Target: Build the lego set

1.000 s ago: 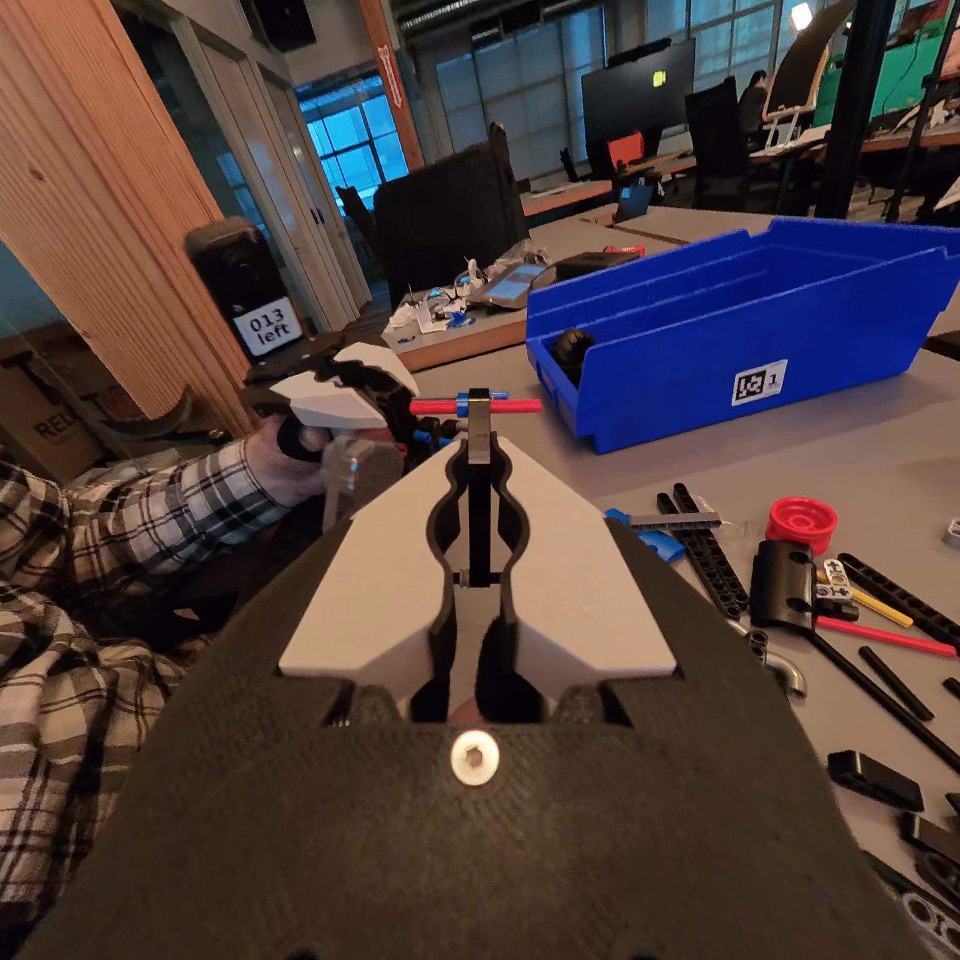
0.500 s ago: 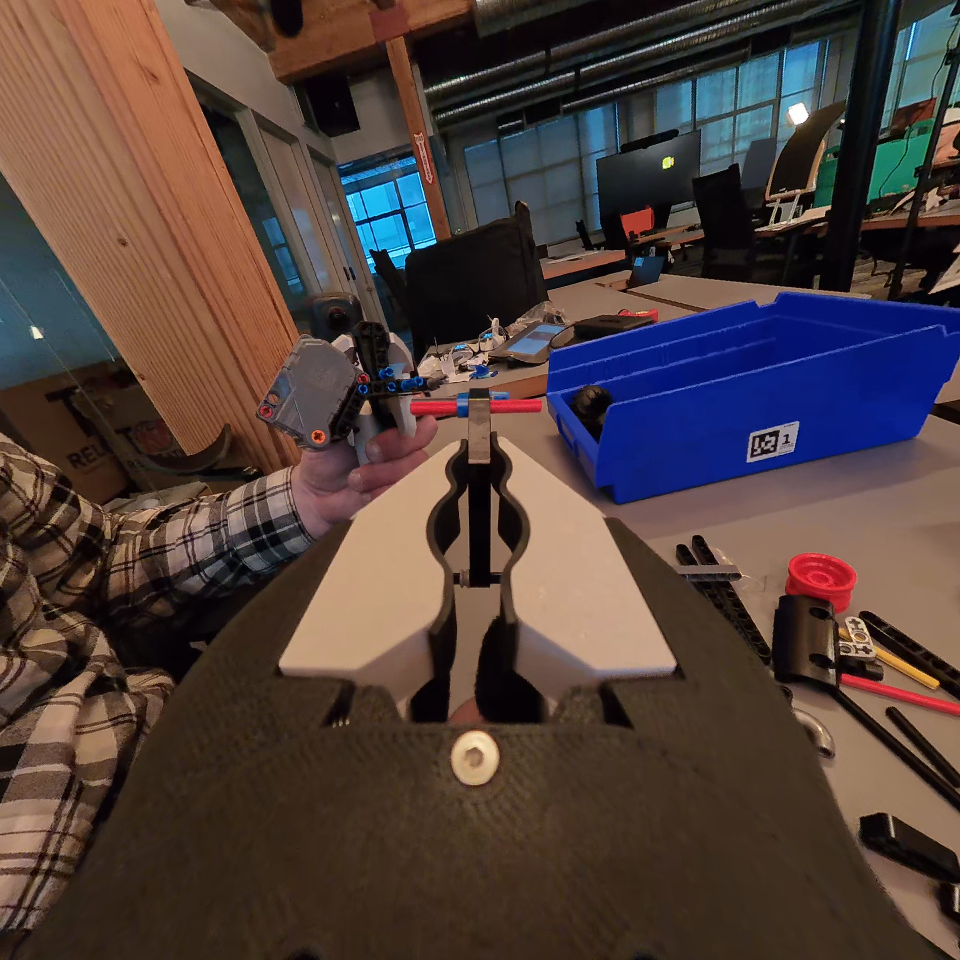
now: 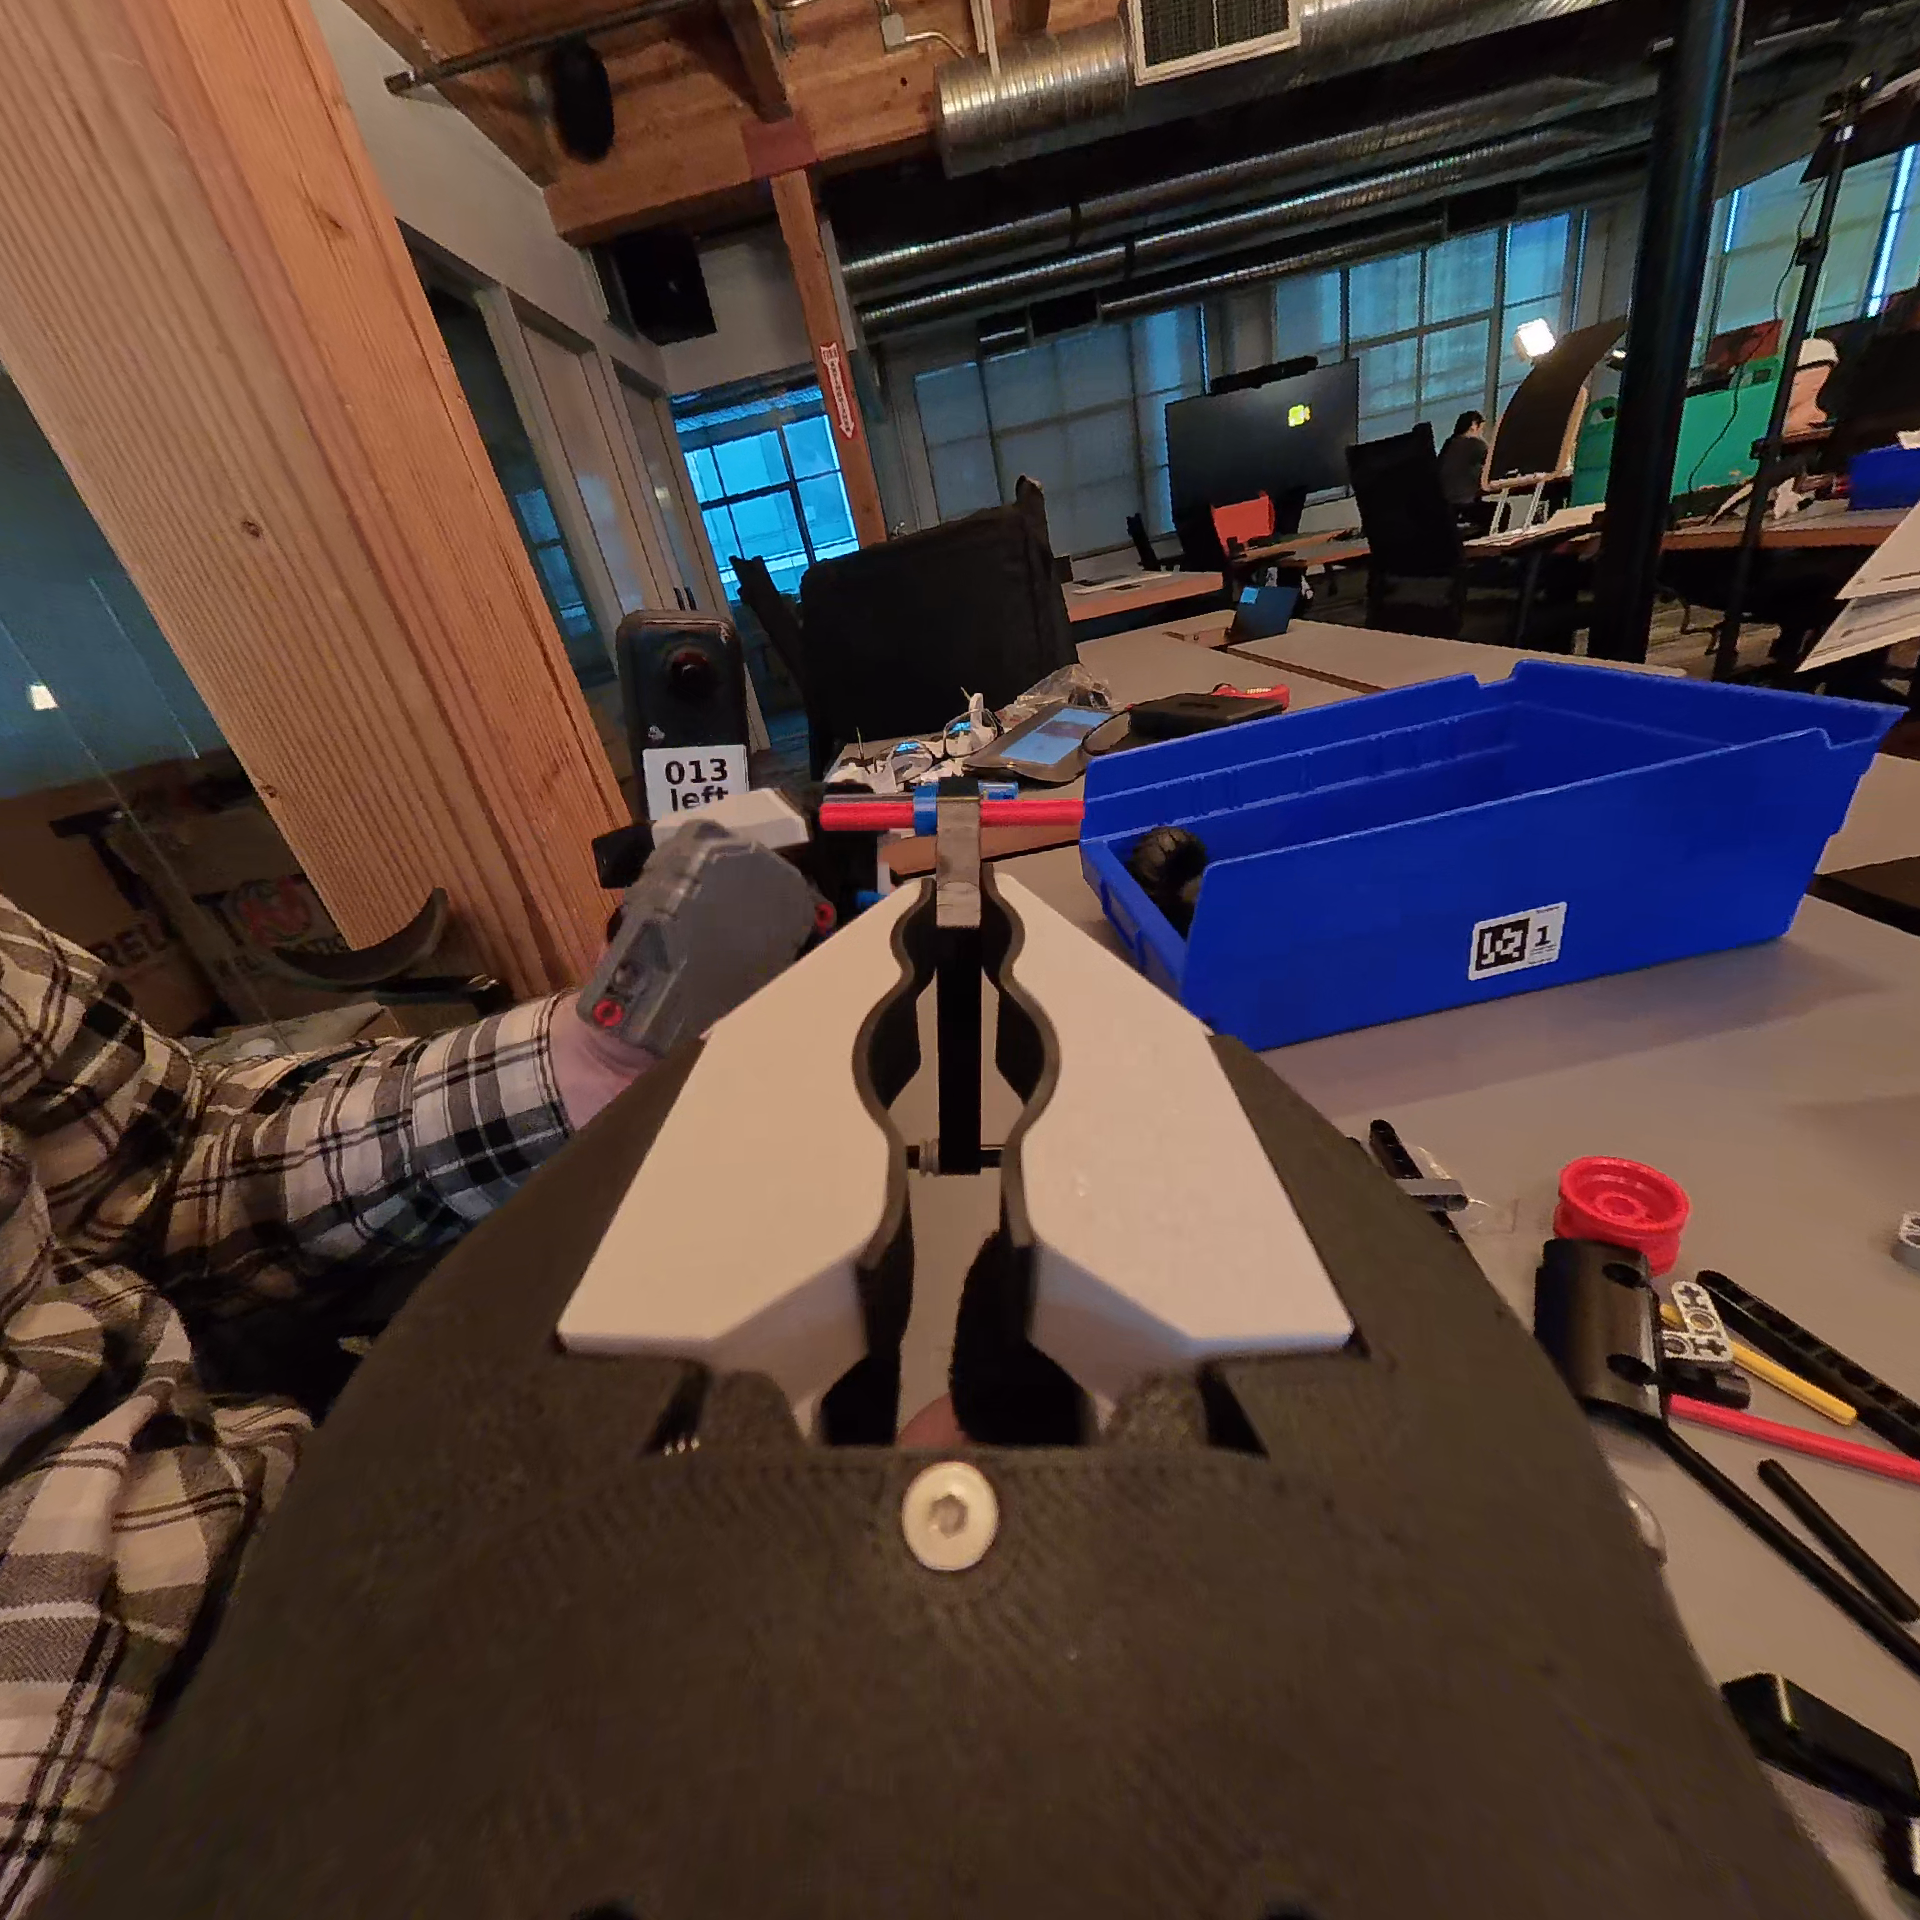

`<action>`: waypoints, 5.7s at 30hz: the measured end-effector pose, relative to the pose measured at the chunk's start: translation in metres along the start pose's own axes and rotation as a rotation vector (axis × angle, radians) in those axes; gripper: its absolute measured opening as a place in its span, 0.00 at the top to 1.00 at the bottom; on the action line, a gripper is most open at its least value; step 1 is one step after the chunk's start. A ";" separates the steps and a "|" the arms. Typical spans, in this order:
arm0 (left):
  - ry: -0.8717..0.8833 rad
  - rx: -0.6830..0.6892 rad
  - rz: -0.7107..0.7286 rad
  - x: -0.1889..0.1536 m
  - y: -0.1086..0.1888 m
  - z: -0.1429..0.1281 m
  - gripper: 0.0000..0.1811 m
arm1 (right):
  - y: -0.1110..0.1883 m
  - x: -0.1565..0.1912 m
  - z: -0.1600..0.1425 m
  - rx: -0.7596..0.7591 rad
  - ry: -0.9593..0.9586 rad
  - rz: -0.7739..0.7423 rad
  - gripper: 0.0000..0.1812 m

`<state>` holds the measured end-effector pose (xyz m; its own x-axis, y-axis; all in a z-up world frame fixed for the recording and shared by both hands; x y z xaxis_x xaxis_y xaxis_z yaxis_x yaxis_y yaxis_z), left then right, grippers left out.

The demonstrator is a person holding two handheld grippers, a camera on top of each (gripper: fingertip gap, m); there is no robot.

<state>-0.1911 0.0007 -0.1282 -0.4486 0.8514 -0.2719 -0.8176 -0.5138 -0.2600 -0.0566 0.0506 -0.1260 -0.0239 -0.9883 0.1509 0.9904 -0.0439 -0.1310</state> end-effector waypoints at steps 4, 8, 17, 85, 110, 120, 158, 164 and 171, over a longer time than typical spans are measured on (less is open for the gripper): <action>0.006 0.018 0.029 0.003 -0.011 -0.001 0.92 | 0.003 -0.005 0.002 -0.006 0.022 -0.041 0.97; 0.034 0.019 0.016 0.003 -0.021 -0.003 0.92 | 0.004 -0.007 0.003 -0.005 0.041 -0.065 0.97; 0.080 -0.011 0.017 0.014 -0.022 -0.012 0.92 | 0.006 -0.014 0.001 0.017 0.071 -0.122 0.97; -0.233 0.115 0.232 0.004 -0.032 -0.017 0.93 | 0.006 -0.012 0.004 0.085 0.338 -0.350 0.97; -0.655 0.527 0.533 0.015 -0.034 -0.028 0.92 | 0.003 -0.026 -0.014 0.148 0.208 -0.312 0.97; -0.441 0.696 0.597 0.035 -0.007 -0.062 0.93 | 0.003 -0.030 -0.018 0.161 0.173 -0.308 0.97; 0.083 0.914 0.384 0.060 0.044 -0.082 0.90 | 0.001 -0.030 -0.026 0.195 0.161 -0.287 0.97; 0.071 0.909 0.367 0.058 0.047 -0.083 0.84 | -0.001 -0.031 -0.032 0.227 0.159 -0.282 0.97; 0.008 0.908 0.408 0.058 0.044 -0.082 0.88 | -0.003 -0.032 -0.038 0.247 0.158 -0.276 0.97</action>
<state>-0.2232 0.0186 -0.2317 -0.7571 0.6251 -0.1897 -0.5689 -0.4883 0.6618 -0.0635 0.0769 -0.1672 -0.2949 -0.9555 -0.0074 0.9463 -0.2931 0.1362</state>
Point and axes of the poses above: each gripper's, where its closed fingertips meet, y back along the fingers, z out of its top, x = y × z across the jaws, the point moved 6 cm from there along y, back along the fingers, and after that the axes turned 3 degrees about y, right-handed, at the moved point
